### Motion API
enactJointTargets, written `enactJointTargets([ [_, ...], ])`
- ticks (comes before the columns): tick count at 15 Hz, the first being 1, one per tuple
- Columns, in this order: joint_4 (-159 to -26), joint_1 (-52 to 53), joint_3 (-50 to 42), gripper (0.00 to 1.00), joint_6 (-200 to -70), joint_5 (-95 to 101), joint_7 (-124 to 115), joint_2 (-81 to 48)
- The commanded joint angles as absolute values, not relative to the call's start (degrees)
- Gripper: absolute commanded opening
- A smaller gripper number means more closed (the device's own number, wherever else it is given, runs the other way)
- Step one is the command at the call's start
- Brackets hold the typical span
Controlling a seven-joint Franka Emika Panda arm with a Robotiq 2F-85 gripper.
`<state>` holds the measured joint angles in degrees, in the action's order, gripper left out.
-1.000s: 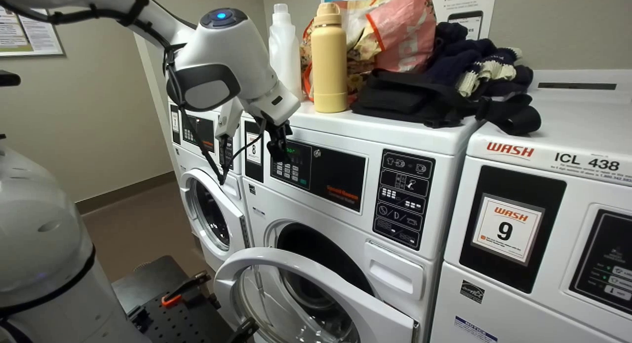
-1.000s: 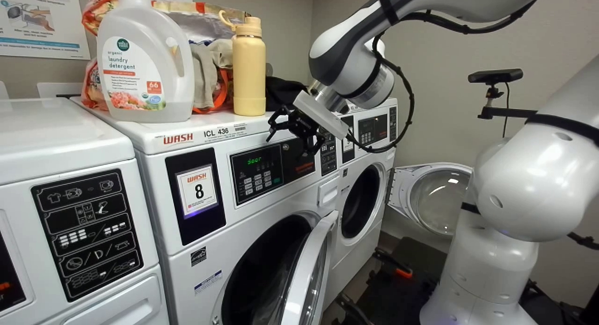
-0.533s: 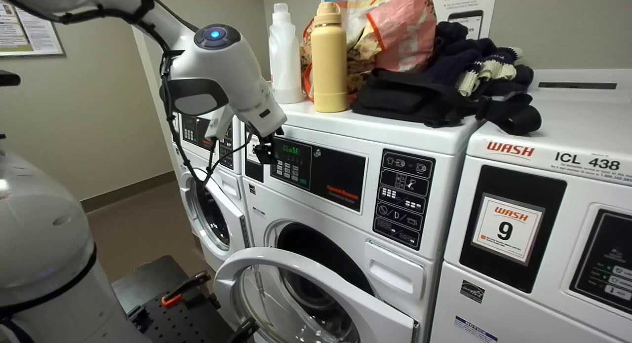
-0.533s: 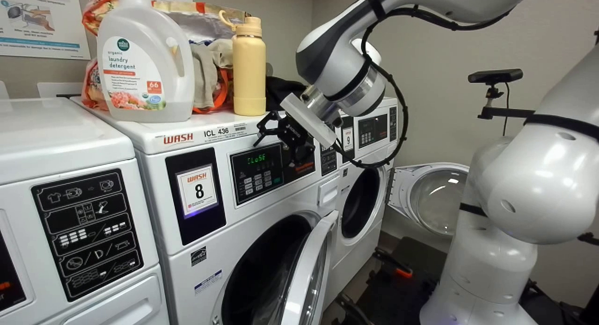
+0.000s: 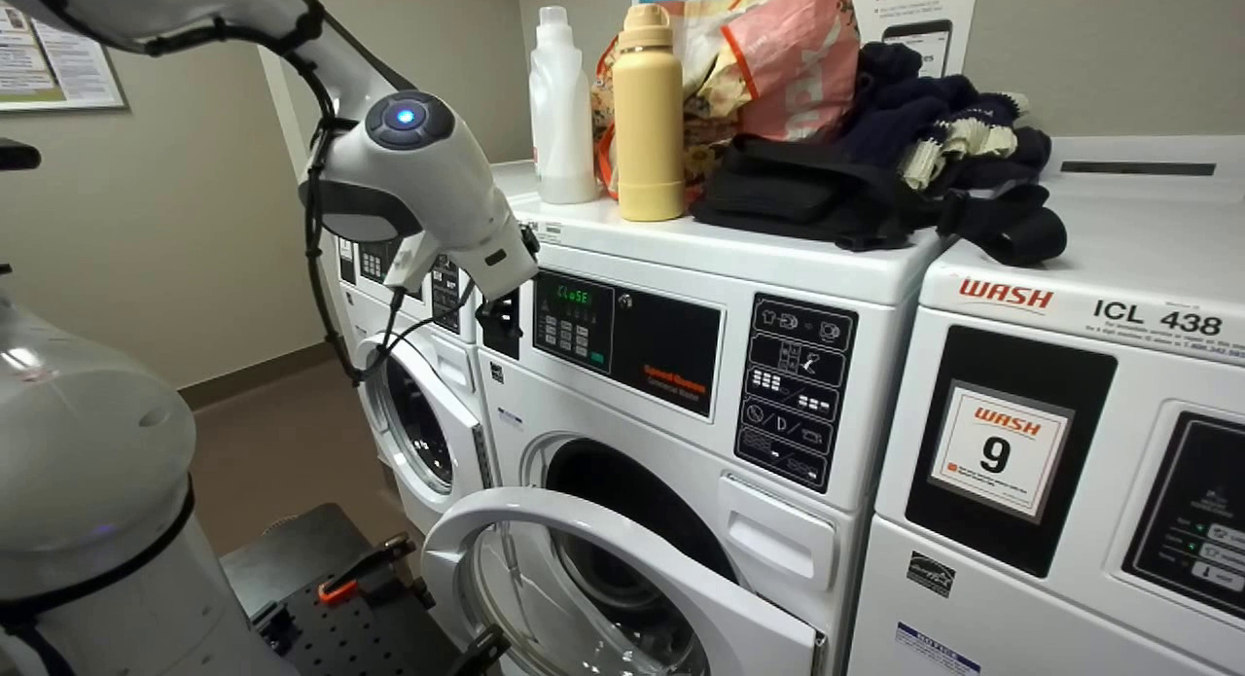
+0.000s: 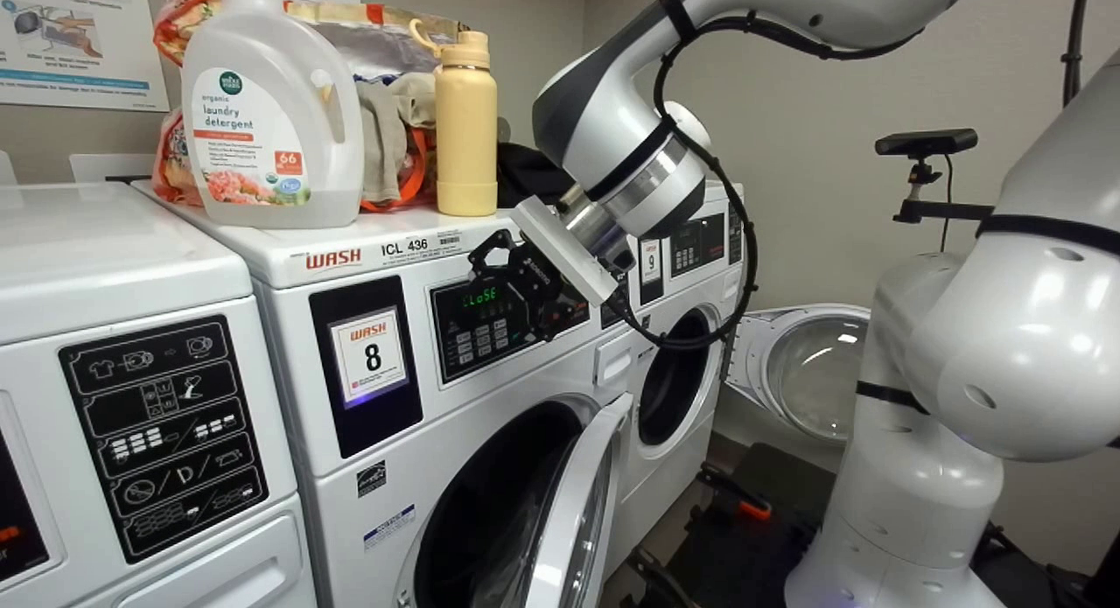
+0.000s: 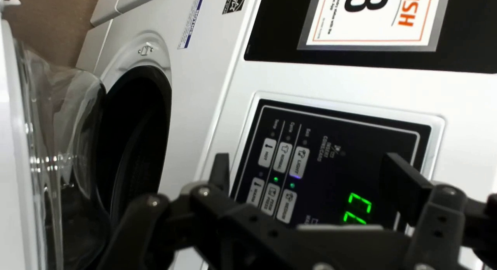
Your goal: Press the button on the washing machine
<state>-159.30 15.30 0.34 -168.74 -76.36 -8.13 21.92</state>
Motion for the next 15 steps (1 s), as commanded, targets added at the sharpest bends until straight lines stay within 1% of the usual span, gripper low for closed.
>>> enactJointTargets([
  [1, -159.31, 17.22, 1.33, 0.95, -174.12, -84.44, -4.31, 20.57],
  [4, -159.32, 18.09, 2.13, 0.92, -177.55, -89.85, -2.02, 19.44],
  [7, -159.34, 18.38, 3.09, 0.91, -180.64, -94.23, -0.25, 18.83],
  [9, -159.34, 18.24, 3.8, 0.82, -182.11, -96.34, 0.72, 18.79],
  [10, -159.34, 18.18, 4.24, 0.83, -183.06, -97.05, 0.7, 18.73],
  [11, -159.34, 18.11, 4.66, 0.78, -183.85, -97.66, 0.96, 18.88],
  [12, -159.34, 18.05, 5.07, 0.59, -184.68, -98.11, 1.11, 18.85],
  [13, -159.34, 18.0, 5.45, 0.56, -185.23, -98.61, 1.33, 18.9],
  [14, -159.34, 17.94, 5.74, 0.49, -185.67, -98.84, 1.32, 18.94],
  [15, -159.34, 17.89, 6.11, 0.39, -186.12, -98.98, 1.21, 18.95],
])
